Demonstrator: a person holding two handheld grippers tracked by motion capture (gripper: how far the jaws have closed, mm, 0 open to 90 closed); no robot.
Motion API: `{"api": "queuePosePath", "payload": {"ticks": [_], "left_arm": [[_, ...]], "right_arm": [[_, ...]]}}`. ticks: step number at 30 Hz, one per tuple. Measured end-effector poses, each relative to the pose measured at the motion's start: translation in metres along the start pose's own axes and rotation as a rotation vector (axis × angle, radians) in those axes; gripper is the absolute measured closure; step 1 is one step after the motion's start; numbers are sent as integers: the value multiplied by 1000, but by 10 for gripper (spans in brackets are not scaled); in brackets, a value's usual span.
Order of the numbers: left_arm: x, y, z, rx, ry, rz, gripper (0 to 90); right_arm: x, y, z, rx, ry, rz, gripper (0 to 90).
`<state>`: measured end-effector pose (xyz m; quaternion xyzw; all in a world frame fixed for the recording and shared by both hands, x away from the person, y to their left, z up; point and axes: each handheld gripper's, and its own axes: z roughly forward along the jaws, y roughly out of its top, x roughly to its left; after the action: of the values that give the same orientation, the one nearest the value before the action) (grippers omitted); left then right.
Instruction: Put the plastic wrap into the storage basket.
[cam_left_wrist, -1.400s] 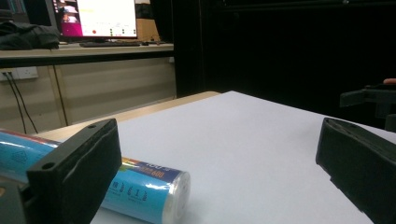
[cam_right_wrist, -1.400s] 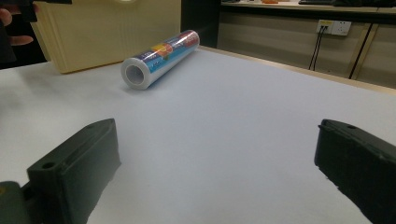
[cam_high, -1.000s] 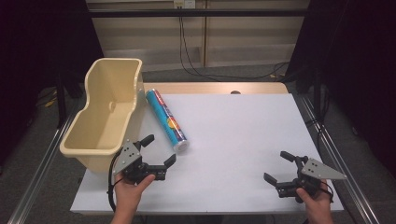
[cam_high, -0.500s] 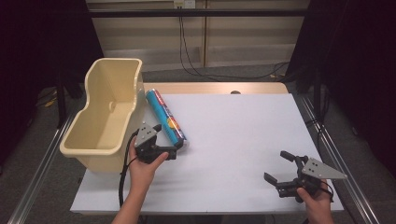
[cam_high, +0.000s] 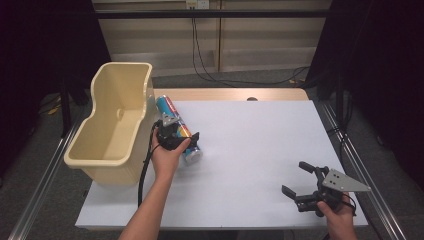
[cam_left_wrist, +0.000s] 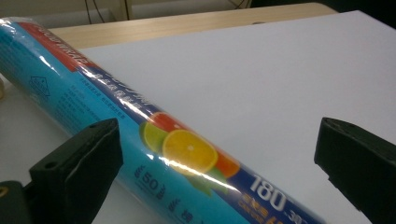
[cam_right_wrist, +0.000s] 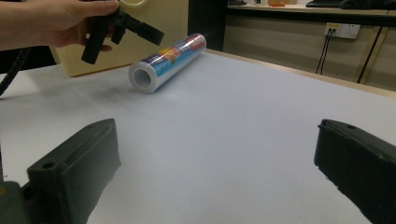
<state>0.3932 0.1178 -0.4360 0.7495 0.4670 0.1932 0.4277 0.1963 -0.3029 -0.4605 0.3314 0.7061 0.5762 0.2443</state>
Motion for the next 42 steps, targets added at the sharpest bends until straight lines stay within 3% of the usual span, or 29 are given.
{"api": "queuePosePath", "payload": {"ticks": [1, 2, 3, 6, 9, 10, 15, 16, 20, 25, 26, 31, 32, 35, 42], "left_arm": [[1, 3, 3, 21, 7, -19, 10], [5, 6, 9, 71, 30, -30, 10], [5, 6, 9, 71, 30, -30, 10], [8, 11, 18, 130, 61, -53, 8], [12, 13, 29, 202, 79, -106, 0], [14, 15, 36, 254, 103, -132, 0], [17, 17, 47, 289, 155, -155, 0], [20, 18, 51, 325, 167, -165, 0], [24, 18, 58, 368, 176, -207, 0], [24, 22, 63, 413, 195, -210, 0], [24, 23, 66, 423, 205, -225, 1], [26, 23, 72, 470, 187, -287, 15], [26, 25, 74, 503, 177, -303, 42], [26, 26, 75, 511, 181, -315, 66], [27, 29, 75, 575, 178, -397, 132]], "right_arm": [[0, 0, 0, -2, 3, 2, 0], [0, 0, 0, -5, 6, 2, 0], [0, 0, 0, -5, 6, 2, 0], [0, 1, -1, -8, 6, 5, 0], [0, 1, -1, -14, 8, 9, 0], [0, 1, -1, -14, 8, 9, 0], [-1, 1, -1, -17, 11, 11, 0], [-1, 1, -1, -18, 11, 12, 0], [-1, 2, -1, -24, 13, 19, 0], [-1, 2, -1, -24, 13, 19, 0], [-1, 2, -1, -24, 14, 19, 0], [-1, 2, -1, -25, 14, 20, 1], [-2, 2, -2, -28, 14, 22, 0], [-2, 2, -2, -28, 11, 22, 0], [-3, 2, -3, -31, 10, 22, 0]]}}
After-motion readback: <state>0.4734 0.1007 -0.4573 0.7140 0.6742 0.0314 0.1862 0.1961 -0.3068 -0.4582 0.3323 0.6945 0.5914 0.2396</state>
